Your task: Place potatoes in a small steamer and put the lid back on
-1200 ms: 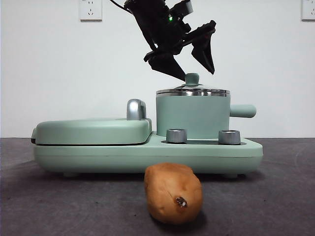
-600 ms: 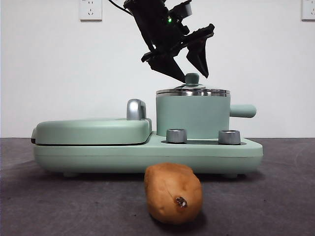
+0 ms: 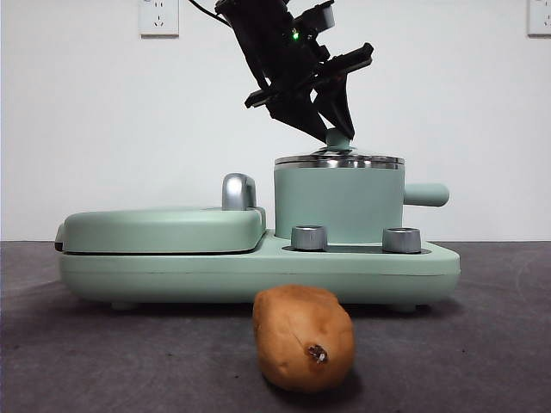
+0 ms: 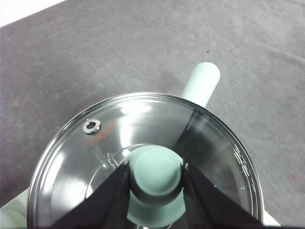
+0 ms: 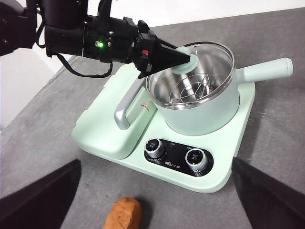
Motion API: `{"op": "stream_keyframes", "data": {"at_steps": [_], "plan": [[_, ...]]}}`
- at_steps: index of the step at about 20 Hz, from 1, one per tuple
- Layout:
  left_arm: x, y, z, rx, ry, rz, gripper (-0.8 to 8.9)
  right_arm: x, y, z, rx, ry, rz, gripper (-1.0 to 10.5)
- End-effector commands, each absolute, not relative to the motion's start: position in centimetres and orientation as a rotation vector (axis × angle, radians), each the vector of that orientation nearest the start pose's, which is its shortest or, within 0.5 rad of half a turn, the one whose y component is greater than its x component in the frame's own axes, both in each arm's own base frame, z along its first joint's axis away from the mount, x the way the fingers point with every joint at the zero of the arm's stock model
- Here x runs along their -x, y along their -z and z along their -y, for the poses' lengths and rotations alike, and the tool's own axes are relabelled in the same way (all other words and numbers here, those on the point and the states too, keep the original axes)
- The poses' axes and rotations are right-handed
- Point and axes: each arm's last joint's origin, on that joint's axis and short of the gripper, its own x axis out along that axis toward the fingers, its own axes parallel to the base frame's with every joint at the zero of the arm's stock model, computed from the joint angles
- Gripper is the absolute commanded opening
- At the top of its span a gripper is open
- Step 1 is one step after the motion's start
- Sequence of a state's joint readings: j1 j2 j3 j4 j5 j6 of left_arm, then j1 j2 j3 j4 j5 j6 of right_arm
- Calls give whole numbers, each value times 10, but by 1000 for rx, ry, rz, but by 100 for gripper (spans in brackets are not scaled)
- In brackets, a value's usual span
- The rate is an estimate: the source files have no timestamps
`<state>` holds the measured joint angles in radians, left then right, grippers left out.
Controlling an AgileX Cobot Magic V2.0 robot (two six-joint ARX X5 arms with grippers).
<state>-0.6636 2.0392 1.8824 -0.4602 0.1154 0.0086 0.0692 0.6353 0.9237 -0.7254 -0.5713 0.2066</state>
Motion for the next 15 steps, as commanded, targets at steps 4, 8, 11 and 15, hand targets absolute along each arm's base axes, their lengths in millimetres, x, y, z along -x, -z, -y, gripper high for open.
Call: {"op": "stream_keyframes", "data": {"at_steps": [4,8,11,15], "plan": [[-363,-328,294,-173,776,-572,19,-107,-353,-23,-298,-590,-476,506],[-355,-359,283,-164,770,-553,19,-107,-353,-23,-295,-574,-475,506],[-350,-375,274,-151,763,-514,19,-108,-353,-22,-289,-545,-473,506],[-346,-386,261,-147,746,-515,17,-108,-353,-22,-291,-552,-474,506]]}}
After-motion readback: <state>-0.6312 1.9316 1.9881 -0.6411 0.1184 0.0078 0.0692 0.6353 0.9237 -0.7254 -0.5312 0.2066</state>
